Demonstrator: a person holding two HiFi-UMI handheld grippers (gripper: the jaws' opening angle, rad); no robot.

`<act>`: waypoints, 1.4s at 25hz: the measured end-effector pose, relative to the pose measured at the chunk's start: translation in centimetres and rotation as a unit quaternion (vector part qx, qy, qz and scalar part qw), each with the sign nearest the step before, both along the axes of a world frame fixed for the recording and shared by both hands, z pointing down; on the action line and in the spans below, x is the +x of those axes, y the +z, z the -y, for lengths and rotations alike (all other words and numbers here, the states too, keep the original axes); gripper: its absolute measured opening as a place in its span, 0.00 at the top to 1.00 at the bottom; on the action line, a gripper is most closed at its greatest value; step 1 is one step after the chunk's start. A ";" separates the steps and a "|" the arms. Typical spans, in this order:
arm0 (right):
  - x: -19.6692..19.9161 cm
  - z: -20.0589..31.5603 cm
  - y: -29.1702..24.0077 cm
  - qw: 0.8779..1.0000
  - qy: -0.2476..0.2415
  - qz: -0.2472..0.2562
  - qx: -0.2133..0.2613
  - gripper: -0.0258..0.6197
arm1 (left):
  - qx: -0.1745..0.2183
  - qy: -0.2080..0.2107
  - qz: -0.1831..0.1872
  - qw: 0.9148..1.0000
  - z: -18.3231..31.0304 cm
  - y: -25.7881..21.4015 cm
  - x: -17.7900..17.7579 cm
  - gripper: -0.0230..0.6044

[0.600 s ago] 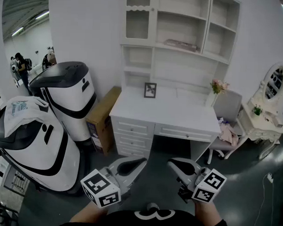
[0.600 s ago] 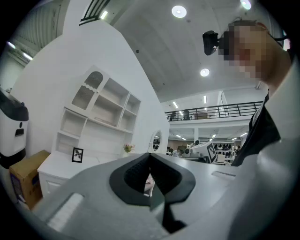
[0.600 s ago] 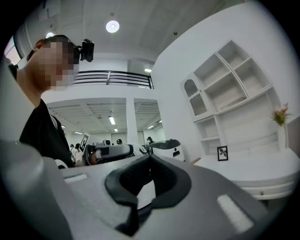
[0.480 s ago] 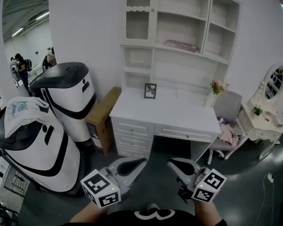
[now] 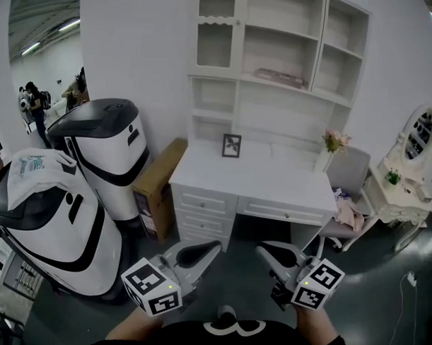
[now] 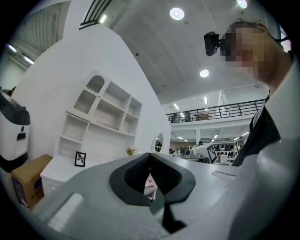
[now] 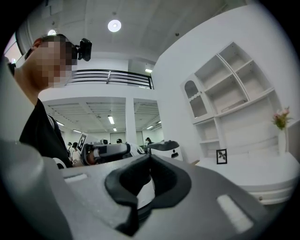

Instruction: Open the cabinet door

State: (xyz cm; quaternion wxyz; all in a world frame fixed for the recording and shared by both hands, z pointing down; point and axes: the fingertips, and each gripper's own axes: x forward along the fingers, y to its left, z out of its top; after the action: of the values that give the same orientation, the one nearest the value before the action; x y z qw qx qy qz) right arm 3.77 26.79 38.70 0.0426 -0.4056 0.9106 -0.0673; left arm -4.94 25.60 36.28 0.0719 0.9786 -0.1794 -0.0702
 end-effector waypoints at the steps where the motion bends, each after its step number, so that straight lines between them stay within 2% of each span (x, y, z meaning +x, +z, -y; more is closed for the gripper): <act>1: 0.2 0.3 0.1 1.000 0.001 -0.001 0.001 0.96 | 0.000 -0.002 0.000 1.000 0.4 0.1 0.0 0.96; 9: 0.9 5.0 0.8 1.000 -0.017 0.016 0.007 0.96 | 0.000 -0.021 0.013 1.000 4.7 1.0 0.8 0.96; 16: 2.7 12.4 1.3 0.999 -0.034 0.022 0.013 0.96 | -0.004 -0.042 0.025 0.999 11.7 1.9 2.4 0.96; 21: 6.7 19.8 1.6 0.999 -0.032 0.033 0.005 0.96 | -0.014 -0.051 0.028 0.998 19.1 2.4 5.6 0.96; 27: 11.8 30.1 0.8 0.999 -0.040 0.032 0.003 0.96 | -0.015 -0.047 0.027 0.998 29.5 1.5 11.4 0.96; 31: 15.1 36.2 -0.3 0.999 -0.047 0.019 0.013 0.96 | 0.004 -0.042 0.026 0.999 35.7 -0.1 15.6 0.96; 35: 17.2 40.6 -1.5 0.998 -0.051 0.002 0.028 0.96 | 0.032 -0.055 0.025 0.998 40.2 -1.5 17.6 0.96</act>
State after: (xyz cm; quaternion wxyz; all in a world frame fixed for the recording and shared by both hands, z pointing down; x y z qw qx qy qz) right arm 20.99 -13.84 37.19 0.0519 -0.3571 0.9315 -0.0450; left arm 12.71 -14.62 34.82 0.0316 0.9707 -0.2319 -0.0551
